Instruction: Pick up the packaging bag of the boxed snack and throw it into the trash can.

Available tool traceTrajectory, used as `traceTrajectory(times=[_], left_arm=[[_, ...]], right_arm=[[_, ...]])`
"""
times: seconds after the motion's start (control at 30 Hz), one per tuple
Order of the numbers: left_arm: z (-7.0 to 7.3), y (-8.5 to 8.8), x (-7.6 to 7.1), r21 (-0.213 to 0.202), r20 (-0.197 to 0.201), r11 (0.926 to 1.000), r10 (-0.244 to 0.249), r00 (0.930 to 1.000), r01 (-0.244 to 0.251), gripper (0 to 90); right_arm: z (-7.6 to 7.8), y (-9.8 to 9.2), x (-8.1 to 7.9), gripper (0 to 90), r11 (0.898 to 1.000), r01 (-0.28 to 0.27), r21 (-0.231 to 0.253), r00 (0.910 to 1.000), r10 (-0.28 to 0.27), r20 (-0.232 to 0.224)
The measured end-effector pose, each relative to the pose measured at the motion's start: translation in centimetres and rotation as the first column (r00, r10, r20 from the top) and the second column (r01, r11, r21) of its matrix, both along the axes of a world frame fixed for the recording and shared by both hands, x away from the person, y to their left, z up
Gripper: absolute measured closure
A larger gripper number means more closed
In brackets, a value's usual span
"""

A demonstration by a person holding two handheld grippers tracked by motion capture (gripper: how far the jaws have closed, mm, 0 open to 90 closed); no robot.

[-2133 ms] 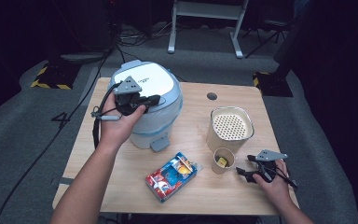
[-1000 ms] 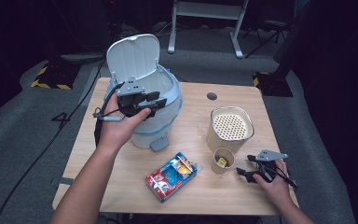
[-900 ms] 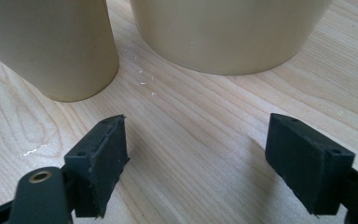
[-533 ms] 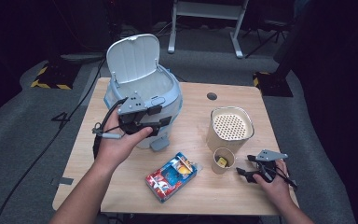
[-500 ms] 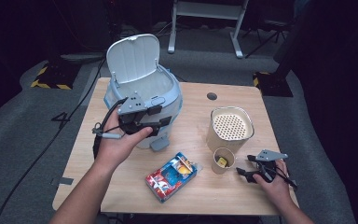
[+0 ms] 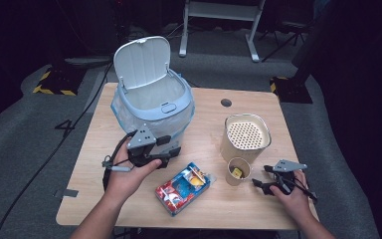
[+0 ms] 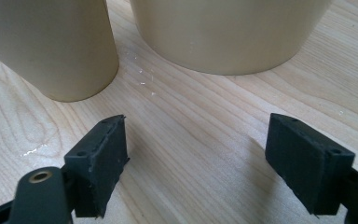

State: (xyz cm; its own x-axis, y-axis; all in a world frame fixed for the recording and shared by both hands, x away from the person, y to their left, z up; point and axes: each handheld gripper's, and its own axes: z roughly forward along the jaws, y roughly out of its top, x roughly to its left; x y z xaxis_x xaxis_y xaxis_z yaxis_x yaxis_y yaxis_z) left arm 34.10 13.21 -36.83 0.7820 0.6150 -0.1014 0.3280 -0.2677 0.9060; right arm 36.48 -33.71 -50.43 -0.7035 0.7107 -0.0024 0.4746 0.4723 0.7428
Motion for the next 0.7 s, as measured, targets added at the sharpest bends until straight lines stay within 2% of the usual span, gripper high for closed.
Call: traceTrajectory(times=[0.07, 0.1, 0.13, 0.17, 0.33, 0.37, 0.5, 0.7], left_arm=[[-1.5, -0.2, 0.0, -0.011, -0.024, 0.9999, 0.000, 0.9997, -0.001, 47.5], [-2.6, -0.2, 0.1, -0.016, -0.048, 0.9998, 0.006, 0.9988, -0.006, 47.7], [-3.5, -0.3, 0.3, -0.002, -0.071, 0.9999, 0.011, 0.9974, -0.011, 47.9], [-3.5, -0.3, 0.3, -0.002, -0.071, 0.9999, 0.011, 0.9974, -0.011, 48.0], [-6.3, -0.6, 0.7, 0.018, -0.134, 0.9996, 0.024, 0.9907, -0.022, 48.3], [-6.3, -0.6, 0.7, 0.018, -0.134, 0.9996, 0.024, 0.9907, -0.022, 48.4], [-7.9, -0.8, 0.8, 0.022, -0.186, 0.9997, 0.014, 0.9825, -0.010, 48.9], [-10.2, -1.6, 0.9, 0.040, -0.237, 0.9991, -0.007, 0.9716, 0.016, 49.1]], right_arm=[[0.0, 0.0, 0.0, 20.8, 1.000, 0.000, 0.000, 1.0000, 0.000, 0.000], [0.0, 0.0, 0.0, 20.8, 1.000, 0.000, 0.000, 1.0000, 0.000, 0.000], [0.0, 0.0, 0.0, 20.8, 1.000, 0.000, 0.000, 1.0000, 0.000, 0.000], [0.0, 0.0, 0.0, 20.8, 1.000, 0.000, 0.000, 1.0000, 0.000, 0.000], [0.0, 0.0, 0.0, 20.8, 1.000, 0.000, 0.000, 1.0000, 0.000, 0.000], [0.0, 0.0, 0.0, 20.8, 1.000, 0.000, 0.000, 1.0000, 0.000, 0.000], [0.0, 0.0, 0.0, 20.8, 1.000, 0.000, 0.000, 1.0000, 0.000, 0.000], [0.0, 0.0, 0.0, 20.8, 1.000, 0.000, 0.000, 1.0000, 0.000, 0.000]])
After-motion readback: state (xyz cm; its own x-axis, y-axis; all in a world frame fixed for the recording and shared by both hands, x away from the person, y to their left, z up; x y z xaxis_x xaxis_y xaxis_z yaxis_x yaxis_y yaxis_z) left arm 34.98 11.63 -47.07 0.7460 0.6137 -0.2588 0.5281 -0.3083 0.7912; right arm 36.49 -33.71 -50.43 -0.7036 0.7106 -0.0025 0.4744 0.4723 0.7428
